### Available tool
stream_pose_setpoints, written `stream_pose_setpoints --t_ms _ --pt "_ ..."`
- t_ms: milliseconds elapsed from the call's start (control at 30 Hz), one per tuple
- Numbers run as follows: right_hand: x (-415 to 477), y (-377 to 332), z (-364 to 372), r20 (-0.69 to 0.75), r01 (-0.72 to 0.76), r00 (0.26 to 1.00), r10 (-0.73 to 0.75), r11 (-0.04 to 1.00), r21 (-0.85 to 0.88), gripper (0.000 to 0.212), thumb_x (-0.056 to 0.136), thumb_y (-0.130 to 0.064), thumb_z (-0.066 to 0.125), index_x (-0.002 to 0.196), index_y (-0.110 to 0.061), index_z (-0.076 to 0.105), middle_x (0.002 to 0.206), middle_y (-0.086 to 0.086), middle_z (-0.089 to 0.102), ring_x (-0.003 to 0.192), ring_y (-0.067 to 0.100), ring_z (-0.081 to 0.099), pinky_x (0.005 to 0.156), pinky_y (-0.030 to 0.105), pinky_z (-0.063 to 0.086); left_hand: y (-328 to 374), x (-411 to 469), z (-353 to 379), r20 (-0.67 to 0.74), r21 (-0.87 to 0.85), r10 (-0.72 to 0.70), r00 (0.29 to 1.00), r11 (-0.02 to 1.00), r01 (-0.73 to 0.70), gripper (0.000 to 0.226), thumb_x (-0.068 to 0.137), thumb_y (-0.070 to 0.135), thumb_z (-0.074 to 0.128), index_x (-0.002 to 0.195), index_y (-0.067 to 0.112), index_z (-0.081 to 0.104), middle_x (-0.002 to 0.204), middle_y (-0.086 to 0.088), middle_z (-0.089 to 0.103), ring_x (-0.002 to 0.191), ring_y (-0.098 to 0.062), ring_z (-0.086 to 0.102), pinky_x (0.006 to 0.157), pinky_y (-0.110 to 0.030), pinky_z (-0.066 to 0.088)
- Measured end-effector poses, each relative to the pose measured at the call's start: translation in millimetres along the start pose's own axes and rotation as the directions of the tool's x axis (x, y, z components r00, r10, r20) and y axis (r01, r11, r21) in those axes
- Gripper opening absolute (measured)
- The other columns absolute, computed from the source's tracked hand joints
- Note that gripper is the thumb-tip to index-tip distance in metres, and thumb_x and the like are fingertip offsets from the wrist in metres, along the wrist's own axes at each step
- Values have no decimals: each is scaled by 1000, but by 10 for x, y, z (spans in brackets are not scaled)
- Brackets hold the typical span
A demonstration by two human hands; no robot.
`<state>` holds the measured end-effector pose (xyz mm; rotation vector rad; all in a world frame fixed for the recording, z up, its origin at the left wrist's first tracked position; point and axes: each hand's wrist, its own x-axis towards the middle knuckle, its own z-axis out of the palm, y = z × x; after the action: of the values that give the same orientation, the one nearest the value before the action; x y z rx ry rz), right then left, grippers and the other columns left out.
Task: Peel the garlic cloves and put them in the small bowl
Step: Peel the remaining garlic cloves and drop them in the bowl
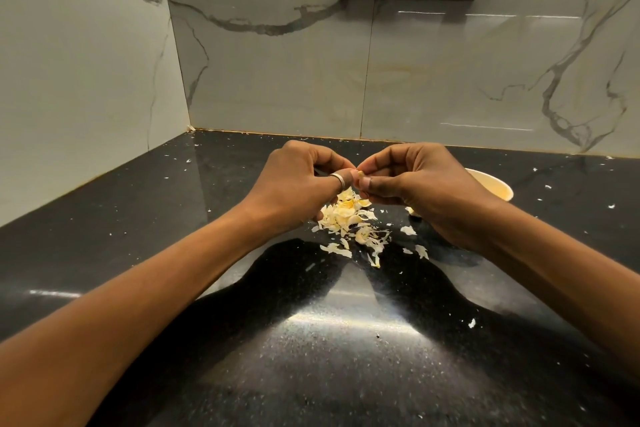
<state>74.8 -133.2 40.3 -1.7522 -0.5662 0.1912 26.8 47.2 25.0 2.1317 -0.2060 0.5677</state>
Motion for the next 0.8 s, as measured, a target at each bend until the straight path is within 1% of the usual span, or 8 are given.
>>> stream_pose_setpoints --t_ms 67,133,200,333,400,600,733,800 --pt "-16 -5 6 5 14 1000 -13 1000 -22 12 86 5 69 97 -1 72 93 20 75 80 18 73 76 26 62 -23 8 7 -17 38 27 999 999 -27 8 91 24 74 94 18 78 70 3 71 66 -14 70 49 -26 56" --pt "-27 2 12 4 35 999 -34 997 -71 12 86 4 71 95 -4 73 92 19 75 80 19 72 78 28 62 -41 7 13 -23 115 76 997 991 -73 10 91 26 74 94 18 79 64 12 67 61 -3 66 51 -18 54" --pt "-21 28 16 0 79 997 -81 977 -196 14 84 -1 76 96 -7 76 88 13 77 83 22 74 81 32 62 -46 -7 25 -10 195 124 992 973 -120 9 91 27 73 94 21 79 61 19 62 57 5 62 53 -11 50" --pt "-13 63 51 -20 149 986 -167 921 -359 15 81 -7 82 94 -15 80 81 2 78 82 20 75 85 40 62 -78 -19 50 -24 268 183 983 948 -170 7 89 27 72 89 24 79 68 17 65 60 1 59 60 -20 46" --pt "-14 60 56 -32 167 981 -192 915 -367 16 81 -7 82 93 -16 81 80 1 78 81 20 75 85 42 62 -88 -14 59 -51 284 196 979 943 -174 6 88 27 72 86 25 78 68 15 66 62 -1 59 60 -21 45" --pt "-23 59 68 -35 184 978 -205 931 -314 22 83 -4 80 102 -15 77 85 2 78 82 18 76 84 40 62 -80 -12 68 -57 324 180 982 934 -152 9 85 29 74 77 27 71 65 15 63 60 1 57 57 -11 40" --pt "-16 53 57 -58 188 975 -214 937 -294 21 83 -8 80 102 -18 78 90 -3 78 88 9 74 86 29 59 -104 0 59 17 352 108 994 930 -107 12 84 33 72 76 24 72 68 10 66 65 -3 61 65 -30 54" --pt "-13 44 40 -69 169 979 -194 947 -273 18 83 -11 81 99 -18 78 90 -2 78 90 10 74 84 26 58 -116 4 58 10 340 97 995 936 -95 16 86 37 70 76 25 72 69 10 67 65 -4 61 64 -31 53"
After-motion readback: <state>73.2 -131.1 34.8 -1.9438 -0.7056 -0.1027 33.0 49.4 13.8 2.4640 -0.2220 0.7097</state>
